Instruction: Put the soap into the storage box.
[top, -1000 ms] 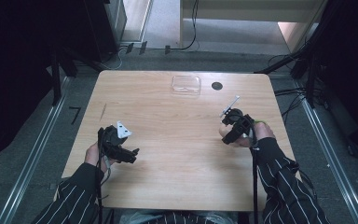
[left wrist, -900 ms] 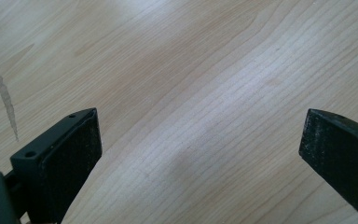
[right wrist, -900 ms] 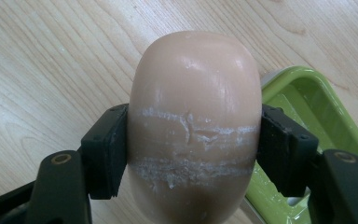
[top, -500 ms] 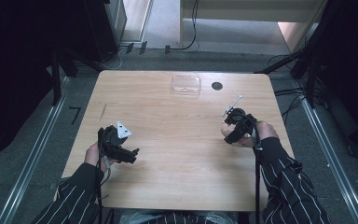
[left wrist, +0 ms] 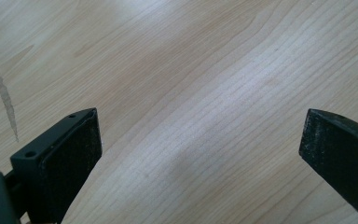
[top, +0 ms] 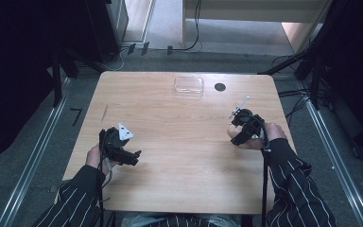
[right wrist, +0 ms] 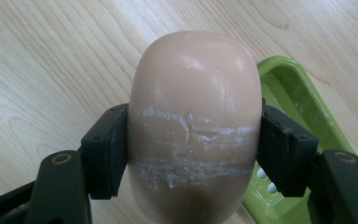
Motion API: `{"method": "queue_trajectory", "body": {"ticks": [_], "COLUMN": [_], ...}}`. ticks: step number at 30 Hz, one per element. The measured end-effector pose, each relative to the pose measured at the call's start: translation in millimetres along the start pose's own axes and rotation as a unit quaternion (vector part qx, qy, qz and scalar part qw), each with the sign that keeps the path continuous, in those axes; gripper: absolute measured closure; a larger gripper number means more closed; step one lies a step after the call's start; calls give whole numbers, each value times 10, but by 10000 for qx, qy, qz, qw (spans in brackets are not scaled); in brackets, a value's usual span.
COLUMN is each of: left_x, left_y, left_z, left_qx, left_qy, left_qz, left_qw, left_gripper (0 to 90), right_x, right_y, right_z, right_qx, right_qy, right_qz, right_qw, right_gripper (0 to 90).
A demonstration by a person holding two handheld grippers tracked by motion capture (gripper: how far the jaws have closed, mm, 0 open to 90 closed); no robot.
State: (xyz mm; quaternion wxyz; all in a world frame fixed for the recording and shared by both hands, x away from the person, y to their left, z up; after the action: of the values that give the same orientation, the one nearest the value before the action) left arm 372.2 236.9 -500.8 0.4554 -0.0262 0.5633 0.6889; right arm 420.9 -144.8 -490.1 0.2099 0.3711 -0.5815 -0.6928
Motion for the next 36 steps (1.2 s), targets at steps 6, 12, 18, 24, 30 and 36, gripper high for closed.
{"method": "queue_trajectory", "body": {"ticks": [6, 12, 18, 24, 30, 36], "left_x": [3, 2, 2, 2, 2, 2], "left_y": [-2, 0, 0, -1, -6, -5], "left_z": [2, 3, 2, 2, -2, -1], "left_qx": [0, -4, -3, -1, 3, 2], "left_qy": [-9, -10, -21, -13, -3, -5], "left_qz": [14, 9, 14, 12, 10, 11], "left_qw": [10000, 10000, 10000, 10000, 10000, 10000], "left_gripper": [0, 0, 0, 0, 0, 0], "right_x": [22, 28, 56, 79, 109, 127], "right_y": [16, 35, 47, 55, 76, 99], "right_z": [-35, -60, -94, -137, -188, -219], "right_qx": [13, 21, 72, 89, 81, 95], "right_qy": [34, 26, 10, 42, 1, -26], "right_qz": [13, -12, 6, 8, -20, -38], "right_qw": [10000, 10000, 10000, 10000, 10000, 9999], "right_gripper": [331, 331, 331, 331, 331, 331]}}
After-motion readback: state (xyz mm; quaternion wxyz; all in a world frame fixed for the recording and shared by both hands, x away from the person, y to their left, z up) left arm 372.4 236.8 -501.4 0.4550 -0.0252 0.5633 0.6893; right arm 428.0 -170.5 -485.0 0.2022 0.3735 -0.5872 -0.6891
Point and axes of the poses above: each handheld gripper's, and its own axes: y roughly backward along the jaws, x roughly out of its underside, z roughly to its left, the point moved 9 cm from there along -y, roughly forward along the jaws, and after that the axes turned 8 degrees about -x, right-handed, at the moved point
